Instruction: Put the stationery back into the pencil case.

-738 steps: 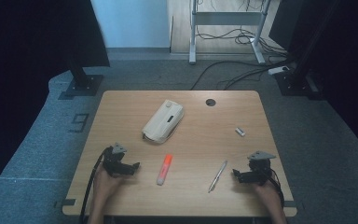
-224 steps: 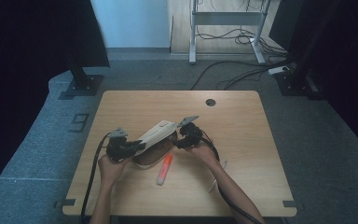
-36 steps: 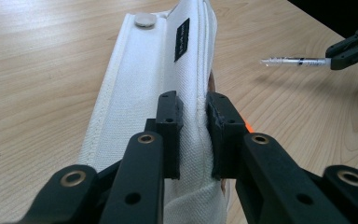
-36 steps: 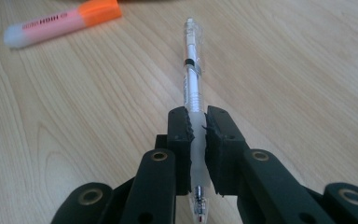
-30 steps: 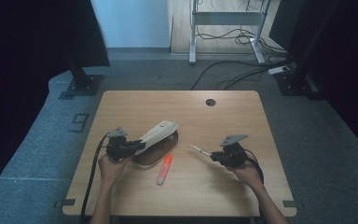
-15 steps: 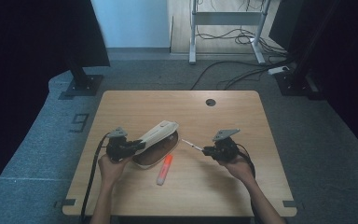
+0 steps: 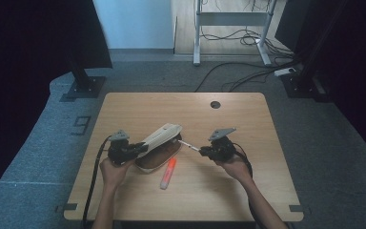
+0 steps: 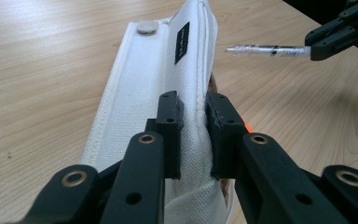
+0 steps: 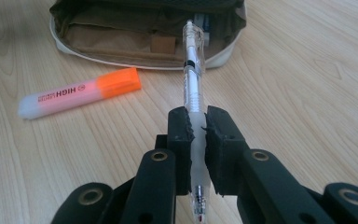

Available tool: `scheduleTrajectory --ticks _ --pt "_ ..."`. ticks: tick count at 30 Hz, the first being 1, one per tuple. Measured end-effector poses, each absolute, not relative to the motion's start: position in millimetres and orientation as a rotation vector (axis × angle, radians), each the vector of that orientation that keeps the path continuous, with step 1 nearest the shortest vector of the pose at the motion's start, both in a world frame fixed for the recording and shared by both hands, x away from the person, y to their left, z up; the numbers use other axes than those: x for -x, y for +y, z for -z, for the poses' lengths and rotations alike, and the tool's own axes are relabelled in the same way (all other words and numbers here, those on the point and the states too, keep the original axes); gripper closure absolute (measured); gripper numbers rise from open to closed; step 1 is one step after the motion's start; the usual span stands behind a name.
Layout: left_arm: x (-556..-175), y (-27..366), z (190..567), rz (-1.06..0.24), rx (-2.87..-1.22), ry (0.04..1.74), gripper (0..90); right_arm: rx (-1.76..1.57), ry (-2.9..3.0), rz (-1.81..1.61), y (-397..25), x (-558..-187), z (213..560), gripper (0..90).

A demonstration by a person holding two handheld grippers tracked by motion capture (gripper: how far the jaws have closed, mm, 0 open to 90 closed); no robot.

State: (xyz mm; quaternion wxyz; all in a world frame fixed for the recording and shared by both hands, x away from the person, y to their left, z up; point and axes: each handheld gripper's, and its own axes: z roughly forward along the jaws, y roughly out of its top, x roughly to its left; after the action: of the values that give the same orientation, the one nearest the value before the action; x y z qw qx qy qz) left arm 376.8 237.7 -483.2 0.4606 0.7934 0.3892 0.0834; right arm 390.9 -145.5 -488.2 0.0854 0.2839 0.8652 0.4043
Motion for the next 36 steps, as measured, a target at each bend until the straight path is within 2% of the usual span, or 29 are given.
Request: scheduleTrajectory --ticks 36 --pt "-377 238 483 -0.188 -1.940 0.961 76.7 -0.741 2.683 -1.165 -75 -411 506 78.7"
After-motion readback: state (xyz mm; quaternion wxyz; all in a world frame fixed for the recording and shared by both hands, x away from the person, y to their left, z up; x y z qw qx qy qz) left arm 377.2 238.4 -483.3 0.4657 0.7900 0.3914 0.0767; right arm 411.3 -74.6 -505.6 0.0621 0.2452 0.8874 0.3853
